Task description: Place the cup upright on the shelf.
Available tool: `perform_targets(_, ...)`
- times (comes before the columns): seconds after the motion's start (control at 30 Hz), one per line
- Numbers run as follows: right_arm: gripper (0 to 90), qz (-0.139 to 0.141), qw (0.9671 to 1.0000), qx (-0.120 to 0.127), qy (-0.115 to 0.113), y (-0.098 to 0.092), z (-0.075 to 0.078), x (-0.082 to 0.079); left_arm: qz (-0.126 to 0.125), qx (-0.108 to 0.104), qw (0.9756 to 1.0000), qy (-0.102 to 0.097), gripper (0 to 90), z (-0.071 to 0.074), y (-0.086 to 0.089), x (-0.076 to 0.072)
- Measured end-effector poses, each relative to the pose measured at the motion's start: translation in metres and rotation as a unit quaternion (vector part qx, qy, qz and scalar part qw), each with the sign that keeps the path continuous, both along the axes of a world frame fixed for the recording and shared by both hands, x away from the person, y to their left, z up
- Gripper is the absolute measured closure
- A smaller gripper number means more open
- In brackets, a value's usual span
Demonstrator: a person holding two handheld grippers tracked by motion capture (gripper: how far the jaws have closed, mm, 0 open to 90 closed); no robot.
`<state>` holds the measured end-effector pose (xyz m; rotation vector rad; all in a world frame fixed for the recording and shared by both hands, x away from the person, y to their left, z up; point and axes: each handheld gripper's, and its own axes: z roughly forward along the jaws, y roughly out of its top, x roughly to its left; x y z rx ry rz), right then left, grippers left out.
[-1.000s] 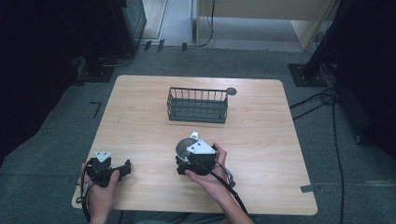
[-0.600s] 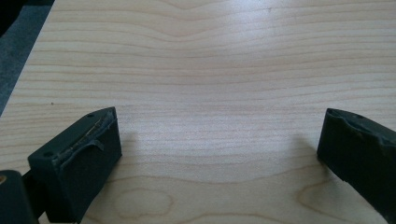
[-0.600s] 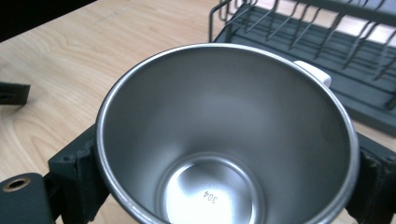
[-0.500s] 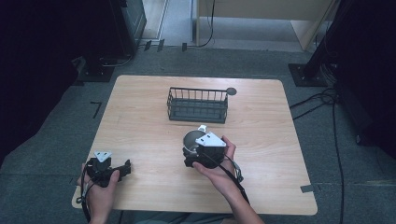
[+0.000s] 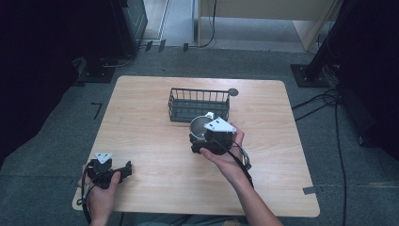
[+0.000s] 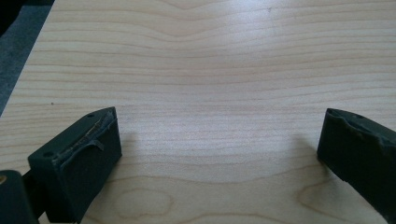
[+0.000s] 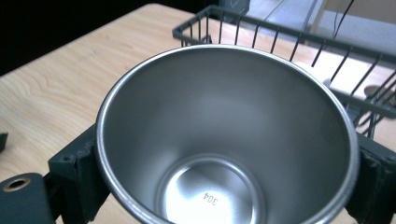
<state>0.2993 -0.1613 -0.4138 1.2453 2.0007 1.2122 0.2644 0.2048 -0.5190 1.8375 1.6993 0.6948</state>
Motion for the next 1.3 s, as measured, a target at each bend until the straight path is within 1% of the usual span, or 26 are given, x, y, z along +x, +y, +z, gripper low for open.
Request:
perform_targets(0.07,6.7,-0.002,1.0000,0.005,-0.004,-0.002,0.005,0.007,0.001,-0.001,1.0000,-0.001,0.0,0.000,0.000,0.000)
perform_targets(0.1,6.7,-0.002,1.0000,0.005,-0.004,-0.002,0.005,0.007,0.001,-0.001,1.0000,-0.001,0.0,0.000,0.000,0.000)
perform_targets(0.23,6.7,-0.008,0.9998,0.009,-0.013,-0.004,0.012,0.016,0.001,-0.001,1.0000,-0.001,0.0,0.000,0.000,0.000)
perform_targets(0.27,6.7,-0.013,0.9997,0.010,-0.018,-0.005,0.015,0.021,0.001,-0.001,1.0000,-0.001,0.0,0.000,0.000,0.000)
perform_targets(0.3,6.7,-0.013,0.9997,0.010,-0.018,-0.005,0.015,0.021,0.001,-0.001,1.0000,-0.001,0.0,0.000,0.000,0.000)
perform_targets(0.47,6.7,-0.026,0.9993,0.008,-0.026,-0.006,0.021,0.033,0.001,-0.001,1.0000,-0.001,0.0,0.000,0.000,0.000)
perform_targets(0.5,6.7,-0.032,0.9990,0.009,-0.032,-0.007,0.023,0.037,0.001,-0.001,1.0000,-0.001,0.0,0.000,0.000,0.000)
perform_targets(0.53,6.7,-0.032,0.9990,0.009,-0.032,-0.007,0.023,0.037,0.000,0.000,1.0000,-0.001,0.0,0.000,0.000,0.000)
perform_targets(0.73,6.7,-0.041,0.9975,0.019,-0.054,-0.008,0.029,0.049,0.001,-0.001,1.0000,0.000,0.0,0.000,0.000,0.000)
perform_targets(0.77,6.7,-0.046,0.9969,0.020,-0.061,-0.009,0.030,0.053,0.001,-0.001,1.0000,0.000,0.0,0.000,0.000,0.000)
perform_targets(0.8,6.7,-0.046,0.9969,0.020,-0.061,-0.009,0.030,0.053,0.001,-0.001,1.0000,0.000,0.0,0.000,0.000,0.000)
perform_targets(0.83,6.7,-0.055,0.9963,0.021,-0.063,-0.009,0.031,0.058,0.000,0.000,1.0000,0.000,0.0,0.000,0.000,0.000)
perform_targets(0.87,6.7,-0.055,0.9963,0.021,-0.063,-0.009,0.031,0.058,0.000,0.000,1.0000,0.000,0.0,0.000,0.000,0.000)
perform_targets(0.9,6.7,-0.062,0.9955,0.022,-0.069,-0.011,0.032,0.063,0.000,0.000,1.0000,0.000,0.0,0.000,0.000,0.000)
perform_targets(0.93,6.7,-0.062,0.9955,0.022,-0.069,-0.011,0.032,0.063,0.000,0.000,1.0000,0.000,0.0,0.000,0.000,0.000)
perform_targets(1.0,6.7,-0.070,0.9948,0.022,-0.070,-0.012,0.033,0.069,0.000,0.000,1.0000,0.000,0.0,0.000,0.000,0.000)
perform_targets(1.03,6.7,-0.076,0.9944,0.024,-0.070,-0.013,0.035,0.075,0.000,0.000,1.0000,0.000,0.0,0.000,0.000,0.000)
perform_targets(1.07,6.7,-0.076,0.9944,0.024,-0.070,-0.013,0.035,0.075,0.000,0.000,1.0000,0.001,0.0,0.000,0.000,0.000)
perform_targets(1.3,6.7,-0.095,0.9933,0.014,-0.064,-0.015,0.037,0.095,0.001,-0.001,1.0000,0.000,0.0,0.000,0.000,0.000)
